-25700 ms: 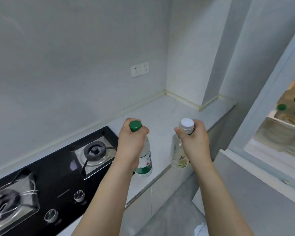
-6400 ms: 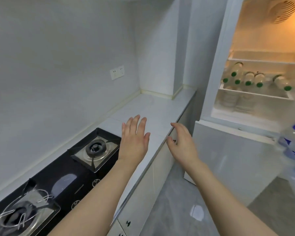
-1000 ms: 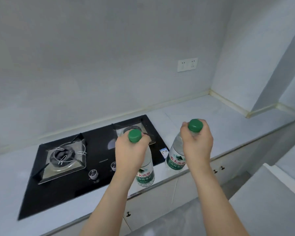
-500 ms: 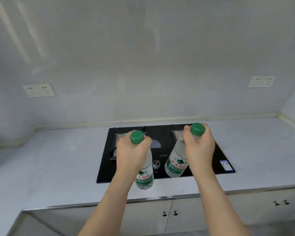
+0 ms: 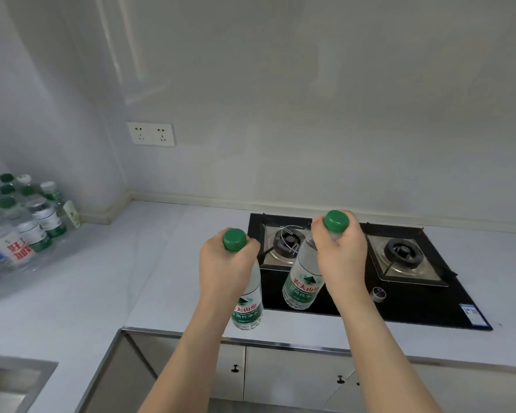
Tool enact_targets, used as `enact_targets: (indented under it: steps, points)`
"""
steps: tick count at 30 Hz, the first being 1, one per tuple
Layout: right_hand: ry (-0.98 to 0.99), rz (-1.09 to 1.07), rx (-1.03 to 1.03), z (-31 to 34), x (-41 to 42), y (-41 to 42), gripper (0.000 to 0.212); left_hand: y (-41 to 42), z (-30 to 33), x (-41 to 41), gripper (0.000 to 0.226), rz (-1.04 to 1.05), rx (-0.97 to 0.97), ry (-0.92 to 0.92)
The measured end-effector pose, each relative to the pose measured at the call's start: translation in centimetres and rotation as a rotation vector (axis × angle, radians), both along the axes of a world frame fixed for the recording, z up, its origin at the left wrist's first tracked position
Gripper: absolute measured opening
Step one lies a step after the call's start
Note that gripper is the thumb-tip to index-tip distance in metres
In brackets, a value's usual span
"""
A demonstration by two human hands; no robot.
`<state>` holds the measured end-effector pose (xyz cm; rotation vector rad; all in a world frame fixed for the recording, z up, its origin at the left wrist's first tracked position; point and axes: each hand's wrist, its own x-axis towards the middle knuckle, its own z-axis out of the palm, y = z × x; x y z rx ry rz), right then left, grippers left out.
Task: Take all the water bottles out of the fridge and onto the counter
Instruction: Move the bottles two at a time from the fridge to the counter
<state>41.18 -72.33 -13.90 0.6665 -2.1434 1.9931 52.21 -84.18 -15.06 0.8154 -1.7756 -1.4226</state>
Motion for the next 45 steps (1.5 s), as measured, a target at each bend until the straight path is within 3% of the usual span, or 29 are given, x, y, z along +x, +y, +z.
enact_targets:
  steps: [7, 15, 22, 31, 36, 45]
  points:
    - [0.003, 0.099, 0.058, -1.2, -2.7, -5.8, 0.010, -4.7, -1.1, -1.6, 0.008, 0.083, 0.134, 0.032]
    - [-0.038, 0.250, 0.023, -1.2, -8.6, -12.5, 0.012, -11.0, -0.6, -6.1, 0.009, 0.245, 0.430, 0.129]
    - [-0.094, 0.407, 0.099, -2.9, -11.0, -18.1, 0.014, -15.8, -1.1, -7.3, 0.010, 0.366, 0.633, 0.073]
    - [-0.175, 0.569, 0.296, -5.6, -9.0, -27.3, 0.018, -24.1, -3.3, -4.0, 0.013, 0.450, 0.690, 0.078]
    - [-0.200, 0.678, 0.397, -5.8, -5.6, -34.5, 0.016, -30.3, -4.5, 0.7, 0.018, 0.434, 0.662, 0.108]
    - [-0.176, 0.855, 0.545, -8.9, 3.5, -48.3, 0.021, -41.3, -7.3, 11.3, 0.024, 0.625, 0.612, 0.127]
